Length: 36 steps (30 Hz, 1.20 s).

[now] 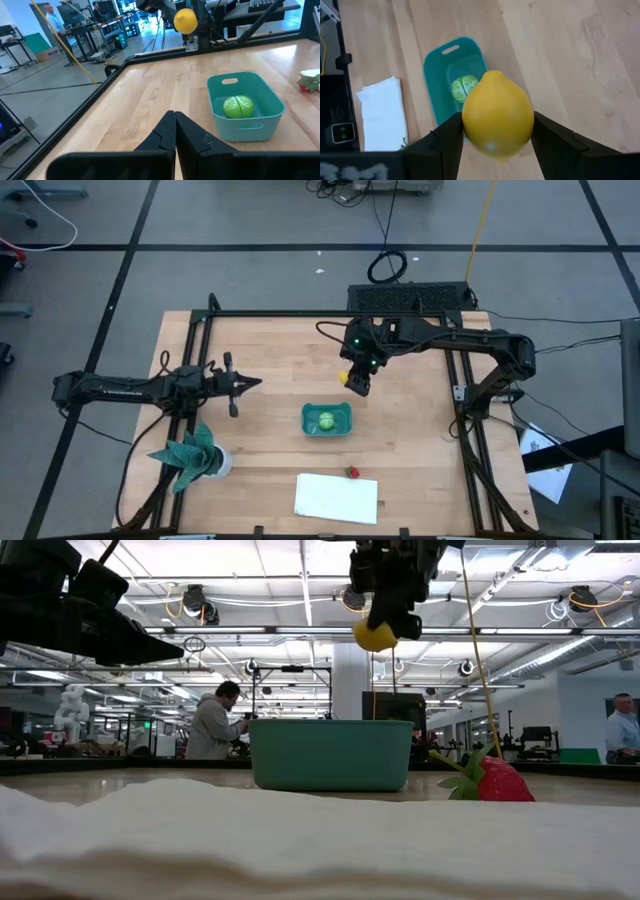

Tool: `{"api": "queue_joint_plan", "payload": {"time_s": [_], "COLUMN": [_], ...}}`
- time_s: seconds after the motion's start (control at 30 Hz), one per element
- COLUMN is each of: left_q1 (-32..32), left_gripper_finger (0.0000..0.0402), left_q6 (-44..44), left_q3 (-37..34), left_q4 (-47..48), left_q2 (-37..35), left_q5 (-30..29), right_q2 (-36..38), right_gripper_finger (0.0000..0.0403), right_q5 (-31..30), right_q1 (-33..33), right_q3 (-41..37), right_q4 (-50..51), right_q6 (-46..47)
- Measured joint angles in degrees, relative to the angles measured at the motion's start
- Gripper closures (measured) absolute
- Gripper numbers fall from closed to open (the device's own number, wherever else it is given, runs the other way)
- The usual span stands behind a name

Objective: Pick and placing Produce into tupperware
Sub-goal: Put the lemon into the green bin

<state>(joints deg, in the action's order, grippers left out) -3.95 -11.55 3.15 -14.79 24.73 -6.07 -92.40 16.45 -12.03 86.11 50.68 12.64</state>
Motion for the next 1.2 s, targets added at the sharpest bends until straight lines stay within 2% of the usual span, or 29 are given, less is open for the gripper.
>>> {"api": "queue_joint_plan", "payload": {"time_s": [0.5,1.2], "left_q1": [0.0,0.0], "left_gripper_finger": [0.0401,0.0401], "left_q6": [0.0,0.2], "left_q3": [0.0,0.0], "left_q4": [0.0,0.0], "left_q2": [0.0,0.0], "left_q5": [0.0,0.0], "right_q2": [0.0,-0.8], "right_gripper_finger": [0.0211,0.0211], "right_q5": [0.1,0.2], "right_q1": [2.6,6.8], "right_q3": [2.7,1.0], "right_q4": [0.9,-6.4], "right_q6": [-0.7,0.1]}}
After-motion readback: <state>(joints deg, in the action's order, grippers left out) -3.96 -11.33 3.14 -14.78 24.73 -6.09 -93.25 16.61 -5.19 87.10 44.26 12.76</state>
